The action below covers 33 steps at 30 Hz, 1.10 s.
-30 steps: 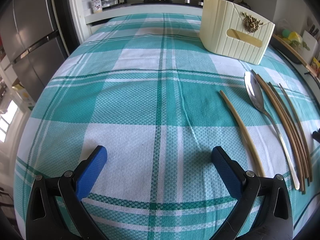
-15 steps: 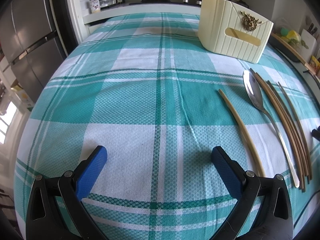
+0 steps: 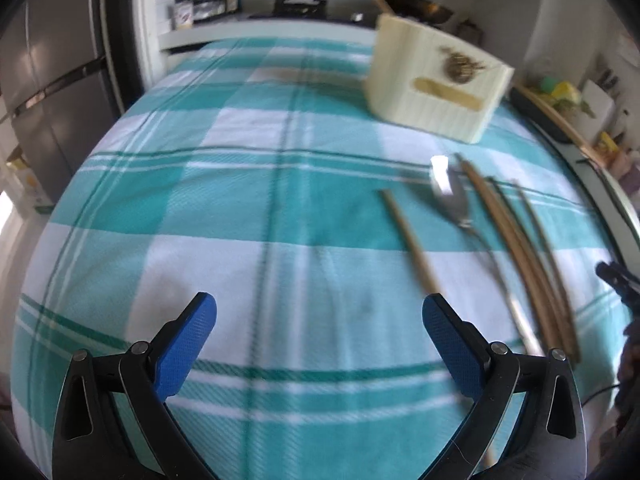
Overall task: Organize utensils
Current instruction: 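Close the left gripper on a wooden chopstick while the right gripper grasps another chopstick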
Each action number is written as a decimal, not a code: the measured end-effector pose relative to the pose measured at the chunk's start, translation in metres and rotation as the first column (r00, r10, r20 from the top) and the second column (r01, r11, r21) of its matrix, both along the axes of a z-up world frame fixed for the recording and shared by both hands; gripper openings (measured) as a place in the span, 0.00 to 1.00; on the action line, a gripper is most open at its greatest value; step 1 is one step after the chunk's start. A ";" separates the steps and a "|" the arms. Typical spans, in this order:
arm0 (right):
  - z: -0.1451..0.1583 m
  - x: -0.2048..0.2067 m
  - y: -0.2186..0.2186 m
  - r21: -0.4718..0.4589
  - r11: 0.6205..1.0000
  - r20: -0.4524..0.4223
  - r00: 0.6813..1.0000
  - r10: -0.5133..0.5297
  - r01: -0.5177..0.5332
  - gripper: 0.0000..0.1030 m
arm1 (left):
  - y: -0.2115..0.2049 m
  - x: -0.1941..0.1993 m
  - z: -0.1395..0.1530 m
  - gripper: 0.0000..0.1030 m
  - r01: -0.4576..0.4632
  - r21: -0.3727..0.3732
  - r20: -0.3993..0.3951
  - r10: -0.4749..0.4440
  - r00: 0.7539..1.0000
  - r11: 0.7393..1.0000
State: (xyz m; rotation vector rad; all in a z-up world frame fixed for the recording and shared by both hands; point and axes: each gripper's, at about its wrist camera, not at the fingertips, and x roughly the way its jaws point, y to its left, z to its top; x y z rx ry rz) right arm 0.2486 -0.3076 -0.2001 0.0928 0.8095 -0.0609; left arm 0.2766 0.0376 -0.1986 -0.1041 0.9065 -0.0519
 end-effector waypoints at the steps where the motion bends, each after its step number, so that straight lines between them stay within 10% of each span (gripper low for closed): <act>1: 0.002 0.000 0.005 0.006 1.000 0.005 1.000 0.017 -0.017 0.89 | -0.006 -0.003 0.002 0.99 0.009 0.001 0.005 -0.009 1.000 1.000; 16: -0.017 0.030 0.084 -0.055 0.972 -0.112 0.968 0.223 -0.231 0.43 | -0.044 -0.001 -0.016 1.00 0.063 0.144 -0.068 -0.053 0.996 0.988; 27: -0.017 0.058 0.084 -0.105 0.960 -0.135 0.960 0.243 -0.258 0.42 | -0.006 0.032 -0.019 0.99 0.085 0.106 -0.100 -0.075 0.992 0.991; 33: -0.017 0.091 0.083 -0.098 0.958 -0.146 0.956 0.254 -0.269 0.42 | -0.009 0.058 -0.016 0.81 0.115 0.100 -0.090 -0.106 0.990 0.988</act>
